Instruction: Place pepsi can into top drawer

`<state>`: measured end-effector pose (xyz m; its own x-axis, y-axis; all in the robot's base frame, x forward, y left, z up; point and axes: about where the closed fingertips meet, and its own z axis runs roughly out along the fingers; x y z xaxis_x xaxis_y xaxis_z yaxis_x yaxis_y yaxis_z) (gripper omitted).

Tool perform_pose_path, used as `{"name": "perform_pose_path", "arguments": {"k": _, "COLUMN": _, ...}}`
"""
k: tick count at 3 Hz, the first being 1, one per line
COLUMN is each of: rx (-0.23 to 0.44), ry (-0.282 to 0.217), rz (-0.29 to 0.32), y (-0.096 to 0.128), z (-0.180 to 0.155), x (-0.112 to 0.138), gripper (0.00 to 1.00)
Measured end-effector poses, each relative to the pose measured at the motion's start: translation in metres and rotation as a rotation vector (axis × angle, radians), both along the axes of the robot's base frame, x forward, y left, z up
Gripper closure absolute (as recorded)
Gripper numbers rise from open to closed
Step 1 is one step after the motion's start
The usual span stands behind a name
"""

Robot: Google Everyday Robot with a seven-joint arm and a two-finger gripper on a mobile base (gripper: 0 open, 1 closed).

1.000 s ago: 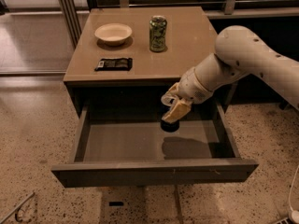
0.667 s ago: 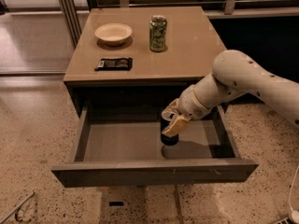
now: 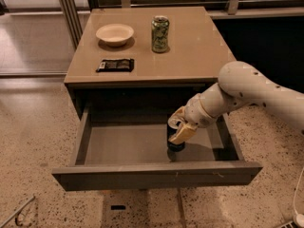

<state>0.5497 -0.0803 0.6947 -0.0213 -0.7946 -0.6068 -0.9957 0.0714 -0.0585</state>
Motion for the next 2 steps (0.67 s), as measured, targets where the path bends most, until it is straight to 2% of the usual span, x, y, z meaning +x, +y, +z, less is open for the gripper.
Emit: {"name": "perform_pose_path", "arguments": {"k": 2, "rx": 0.036, "ry": -0.035, "rz": 0.012, "y": -0.001, "z": -0.033, "x": 0.018, "gripper": 1.00}}
